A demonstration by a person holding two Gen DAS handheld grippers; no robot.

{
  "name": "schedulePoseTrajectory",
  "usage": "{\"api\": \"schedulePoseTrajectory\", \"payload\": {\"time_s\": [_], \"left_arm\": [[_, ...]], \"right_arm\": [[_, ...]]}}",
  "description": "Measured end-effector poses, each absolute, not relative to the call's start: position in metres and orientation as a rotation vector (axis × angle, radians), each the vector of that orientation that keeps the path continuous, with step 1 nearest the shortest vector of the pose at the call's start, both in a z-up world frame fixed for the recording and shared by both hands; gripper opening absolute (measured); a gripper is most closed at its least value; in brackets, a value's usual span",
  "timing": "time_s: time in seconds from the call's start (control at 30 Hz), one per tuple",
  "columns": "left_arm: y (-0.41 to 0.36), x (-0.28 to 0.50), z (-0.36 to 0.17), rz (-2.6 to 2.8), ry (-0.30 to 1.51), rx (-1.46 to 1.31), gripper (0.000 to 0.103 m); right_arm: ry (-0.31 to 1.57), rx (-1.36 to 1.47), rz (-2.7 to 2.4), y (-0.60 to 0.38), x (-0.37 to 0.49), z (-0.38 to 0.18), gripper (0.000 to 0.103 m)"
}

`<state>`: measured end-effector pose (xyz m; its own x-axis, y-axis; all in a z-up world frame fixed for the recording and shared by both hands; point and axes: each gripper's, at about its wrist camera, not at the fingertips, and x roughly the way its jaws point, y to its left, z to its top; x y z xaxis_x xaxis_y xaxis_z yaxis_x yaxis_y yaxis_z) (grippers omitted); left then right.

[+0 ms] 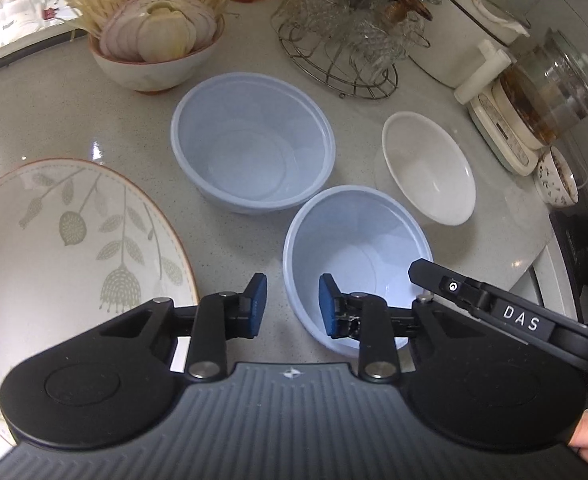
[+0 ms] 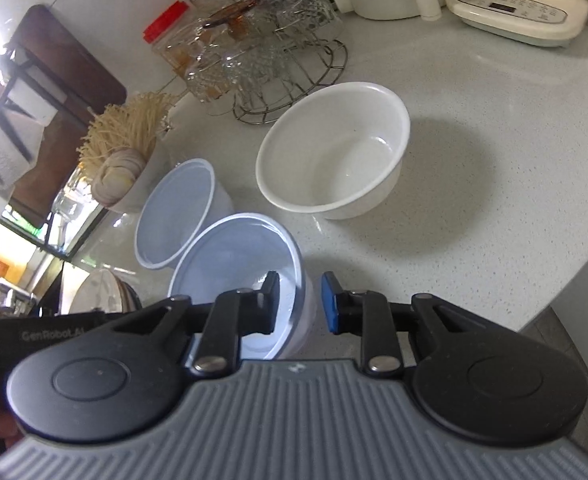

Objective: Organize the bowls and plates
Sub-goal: 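Close both grippers on the rim of the light blue bowl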

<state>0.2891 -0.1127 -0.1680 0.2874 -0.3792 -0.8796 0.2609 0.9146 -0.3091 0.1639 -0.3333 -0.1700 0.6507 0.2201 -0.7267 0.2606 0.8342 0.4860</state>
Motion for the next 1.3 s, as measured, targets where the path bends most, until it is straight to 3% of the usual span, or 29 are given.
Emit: {"api": "schedulePoseTrajectory", "payload": {"time_s": [0.43,1.3], "left_arm": [[-0.132,0.298,-0.181,-0.493,1.192,-0.081,0.013],[-0.108,0.276,-0.122,-0.508,1.118,-0.215,0.012]], "right_arm": [[0.87,0.599,-0.038,-0.339,0.163,-0.177,0.014],[0.826,0.589,0.002,-0.34,0.155,-0.127,0.013]]}}
